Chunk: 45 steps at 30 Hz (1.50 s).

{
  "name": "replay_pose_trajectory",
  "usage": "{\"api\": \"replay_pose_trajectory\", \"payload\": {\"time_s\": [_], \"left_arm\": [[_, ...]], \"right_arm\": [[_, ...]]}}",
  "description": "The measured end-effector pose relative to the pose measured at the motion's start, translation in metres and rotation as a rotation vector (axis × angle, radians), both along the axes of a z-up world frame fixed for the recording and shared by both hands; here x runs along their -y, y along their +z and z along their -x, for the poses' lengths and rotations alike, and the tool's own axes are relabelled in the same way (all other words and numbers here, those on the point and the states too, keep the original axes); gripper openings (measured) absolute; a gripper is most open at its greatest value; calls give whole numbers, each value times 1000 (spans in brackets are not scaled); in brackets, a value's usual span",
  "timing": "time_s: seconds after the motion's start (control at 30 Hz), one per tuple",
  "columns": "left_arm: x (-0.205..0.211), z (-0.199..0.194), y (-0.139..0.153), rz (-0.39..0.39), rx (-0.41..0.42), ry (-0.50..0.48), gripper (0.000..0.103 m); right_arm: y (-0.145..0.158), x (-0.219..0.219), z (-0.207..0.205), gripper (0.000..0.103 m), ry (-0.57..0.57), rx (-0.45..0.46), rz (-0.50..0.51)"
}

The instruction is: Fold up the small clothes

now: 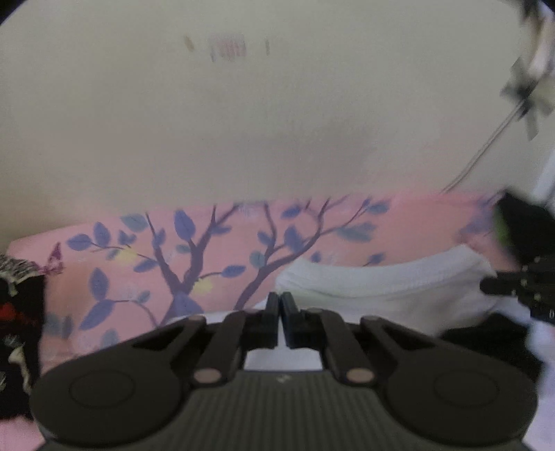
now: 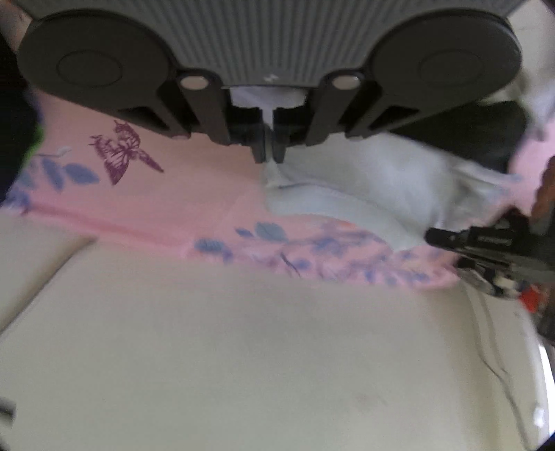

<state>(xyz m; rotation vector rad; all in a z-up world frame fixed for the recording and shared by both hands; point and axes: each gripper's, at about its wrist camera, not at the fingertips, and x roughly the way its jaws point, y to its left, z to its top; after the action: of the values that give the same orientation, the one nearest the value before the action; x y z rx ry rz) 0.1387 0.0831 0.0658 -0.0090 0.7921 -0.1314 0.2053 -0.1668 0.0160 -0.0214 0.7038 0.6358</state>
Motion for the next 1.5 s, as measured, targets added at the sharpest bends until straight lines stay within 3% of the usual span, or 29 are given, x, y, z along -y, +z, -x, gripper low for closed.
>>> {"api": "replay_pose_trajectory", "payload": {"time_s": [0.13, 0.3, 0.4, 0.5, 0.6, 0.63, 0.67, 0.7, 0.73, 0.8, 0.9, 0.97, 1.03, 1.07, 1.1, 1.17, 1.27, 1.37, 1.43, 1.5], "left_arm": [[-15, 90, 31, 84, 106, -50, 3], [-33, 217, 28, 159, 176, -77, 3], [-40, 265, 4, 202, 138, -55, 3], [-41, 292, -33, 216, 53, -3, 4], [-48, 302, -68, 292, -84, 29, 4], [-51, 304, -74, 308, -108, 34, 4], [-56, 308, -74, 316, -113, 36, 5], [-63, 312, -69, 314, -90, 45, 10], [-71, 315, -61, 305, -55, 63, 15], [-89, 318, -40, 285, 33, 132, 43], [-114, 301, -22, 275, 101, 219, 46], [-119, 282, -21, 284, 89, 240, 46], [-114, 258, -28, 297, 53, 228, 45], [-110, 248, -34, 297, 26, 223, 41], [-103, 245, -42, 295, -1, 221, 27], [-96, 241, -53, 303, -58, 208, 10], [-87, 262, -53, 217, -53, 228, 9], [-87, 274, -66, 226, -129, 247, 11], [-84, 277, -71, 199, -124, 252, 16], [-88, 281, -61, 212, -126, 255, 17]], "right_arm": [[42, 27, 93, 0, 52, 99, -82], [43, 46, 212, 0, 123, 170, -69], [21, 46, 267, 0, 165, 171, -49], [-12, 40, 296, 1, 169, 77, -84], [-48, 45, 298, 5, 122, -41, -125], [-55, 55, 296, 23, 102, -84, -170], [-57, 65, 296, 51, 92, -121, -220], [-55, 77, 299, 58, 77, -136, -273], [-49, 89, 302, 60, 75, -123, -320], [-35, 104, 307, 60, 62, -61, -356], [-13, 127, 308, 75, -133, 107, -355], [-11, 138, 296, 83, -268, 144, -341], [-20, 137, 279, 82, -324, 99, -332], [-28, 131, 268, 76, -333, 58, -328], [-38, 125, 259, 69, -323, 7, -321], [-51, 114, 248, 2, -318, -55, -299], [-63, 121, 244, 0, -420, -46, -260], [-82, 139, 238, 0, -463, -109, -291], [-78, 136, 238, 0, -446, -94, -285], [-64, 140, 242, 30, -442, -56, -278]]}}
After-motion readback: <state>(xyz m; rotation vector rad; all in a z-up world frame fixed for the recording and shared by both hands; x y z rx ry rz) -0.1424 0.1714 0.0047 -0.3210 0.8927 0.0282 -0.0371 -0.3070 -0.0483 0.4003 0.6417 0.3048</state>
